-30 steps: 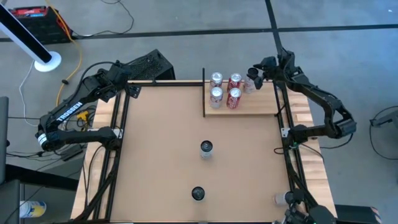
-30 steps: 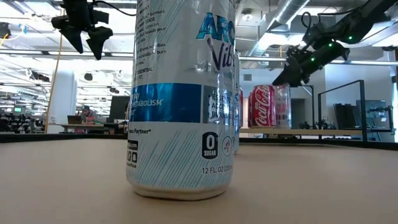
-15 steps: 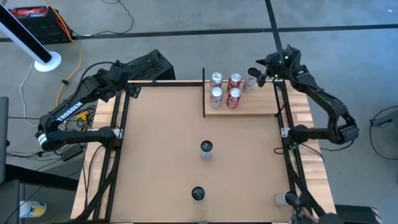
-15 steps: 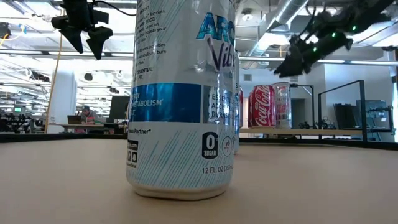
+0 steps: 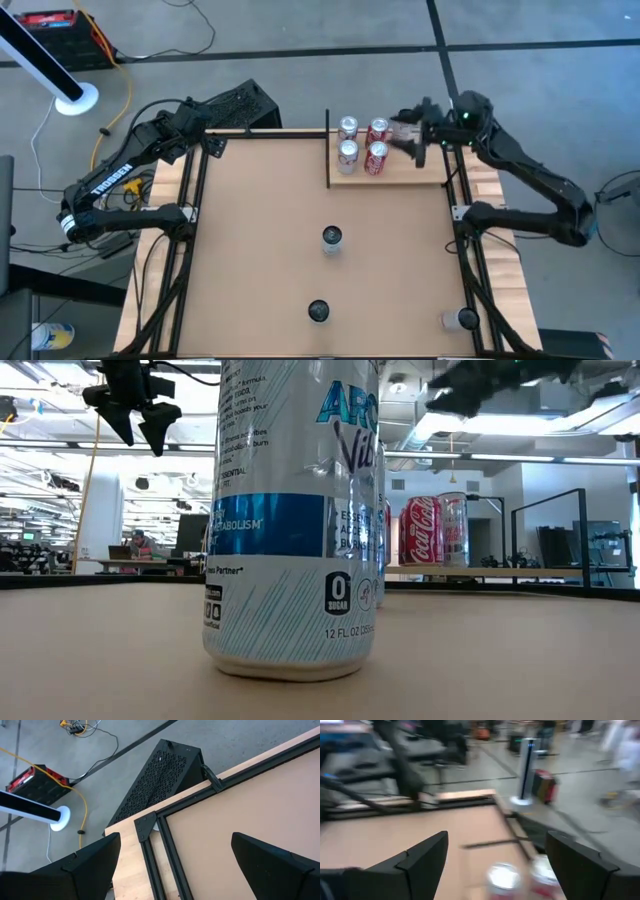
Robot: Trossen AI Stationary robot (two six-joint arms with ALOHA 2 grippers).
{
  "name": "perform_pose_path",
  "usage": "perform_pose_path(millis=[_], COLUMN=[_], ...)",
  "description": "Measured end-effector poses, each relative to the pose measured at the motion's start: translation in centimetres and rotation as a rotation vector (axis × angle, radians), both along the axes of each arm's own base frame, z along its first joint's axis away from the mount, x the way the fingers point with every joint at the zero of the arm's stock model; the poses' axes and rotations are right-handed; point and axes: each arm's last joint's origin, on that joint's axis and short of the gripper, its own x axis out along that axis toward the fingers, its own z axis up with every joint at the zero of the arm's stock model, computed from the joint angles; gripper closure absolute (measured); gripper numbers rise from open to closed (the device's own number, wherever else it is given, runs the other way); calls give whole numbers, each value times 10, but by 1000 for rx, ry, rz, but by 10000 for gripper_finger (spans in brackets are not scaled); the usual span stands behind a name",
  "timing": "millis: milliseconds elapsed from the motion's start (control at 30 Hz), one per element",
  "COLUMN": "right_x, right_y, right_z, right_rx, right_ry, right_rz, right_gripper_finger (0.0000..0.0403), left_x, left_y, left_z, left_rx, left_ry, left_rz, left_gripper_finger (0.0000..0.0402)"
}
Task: Place canned beverage on shelf
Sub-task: Put the white-pink soda can on the shelf aligned with the other white-pink soda can
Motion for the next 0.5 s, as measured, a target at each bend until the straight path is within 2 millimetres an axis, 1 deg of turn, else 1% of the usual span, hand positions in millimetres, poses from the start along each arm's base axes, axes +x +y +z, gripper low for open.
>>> perform_pose_path(millis=[133, 267, 367, 433, 500], right_x=[22, 42, 53, 57, 60], right_y=[24, 46, 66, 83, 101], right_z=[-4, -9, -13, -14, -14], right_rx=[84, 105, 171, 216, 252], right_ry=[13, 35, 63, 82, 90], right_rz=[148, 256, 333, 395, 448], right_gripper_finger=[51, 51, 51, 51, 51], left_x=[0, 0, 2, 6, 11], left_y=[0, 0, 1, 2, 1], left_z=[0, 0, 2, 3, 4], left_rx=[0, 3, 6, -23, -78], left_ry=[0, -7, -121, -175, -248], left_rz=[0, 3, 43, -14, -129], left_gripper_finger=[35, 35, 36, 35, 35])
